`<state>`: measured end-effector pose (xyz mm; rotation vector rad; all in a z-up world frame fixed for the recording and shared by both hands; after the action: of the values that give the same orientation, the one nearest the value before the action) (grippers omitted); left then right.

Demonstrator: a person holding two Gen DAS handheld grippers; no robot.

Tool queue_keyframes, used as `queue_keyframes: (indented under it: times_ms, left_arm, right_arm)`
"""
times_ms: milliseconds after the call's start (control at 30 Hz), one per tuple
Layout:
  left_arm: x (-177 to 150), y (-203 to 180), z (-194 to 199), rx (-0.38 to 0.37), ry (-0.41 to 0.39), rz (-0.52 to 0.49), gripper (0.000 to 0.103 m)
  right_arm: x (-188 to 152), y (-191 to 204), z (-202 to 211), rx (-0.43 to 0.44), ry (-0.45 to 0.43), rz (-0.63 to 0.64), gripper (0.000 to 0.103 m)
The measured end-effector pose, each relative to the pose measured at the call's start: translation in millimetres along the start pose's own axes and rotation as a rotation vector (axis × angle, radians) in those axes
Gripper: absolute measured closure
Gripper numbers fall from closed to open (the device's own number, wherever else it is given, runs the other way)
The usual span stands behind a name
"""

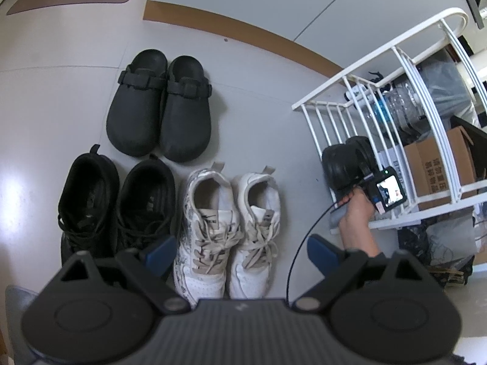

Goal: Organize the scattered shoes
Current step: 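Lift and carry the black clogs onto the white rack's lowest shelf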

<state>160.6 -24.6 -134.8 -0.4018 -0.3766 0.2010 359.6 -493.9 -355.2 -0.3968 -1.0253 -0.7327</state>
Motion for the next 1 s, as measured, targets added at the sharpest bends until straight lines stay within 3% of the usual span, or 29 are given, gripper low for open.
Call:
queue_keyframes:
  times_ms: [233, 333, 467, 533, 700, 1000]
  left_arm:
    - [-1.8, 0.9, 0.4, -0.009, 0.008, 0.005, 0.009]
    - [-1.5, 2.3, 1.7, -0.007, 0.005, 0.011, 0.009]
    - [0.4, 1.5, 3.0, -0.013, 0.003, 0.002, 0.009]
    - [0.6, 1.4, 3.2, -0.016, 0.004, 0.006, 0.009]
    - [-2.7, -4.3, 1.0, -0.031, 0.017, 0.008, 0.009]
    - [-0.1, -8.6, -1.0, -0.015, -0.004, 0.006, 0.009]
  right_arm:
    - [-4.5, 22.0, -14.0, -0.024, 0.043, -0.062, 0.072]
    - [-5.0, 29.2, -18.5, -0.028, 0.042, -0.029, 0.055]
    - [-3.9, 28.0, -19.3, 0.004, 0.056, -0.045, 0.046]
    - [-3.0, 30.3, -13.6, 0.025, 0.051, -0.034, 0.033]
    - [-0.7, 34.2, -3.9, 0.047, 0.06, -0.012, 0.02]
    - [2.1, 35.3, 17.8, 0.092, 0.055, -0.037, 0.016]
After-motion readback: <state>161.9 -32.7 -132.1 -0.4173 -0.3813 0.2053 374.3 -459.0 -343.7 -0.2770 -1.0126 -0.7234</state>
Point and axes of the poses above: each gripper's, at about its wrist camera, not at the fingertips, and z roughly against the way its jaws point, y to its left, x to its top, the point moved 8 cm from there along -z, roughly the way its jaws point, and after that the axes turned 7 degrees about -y, right-handed, at the moved point
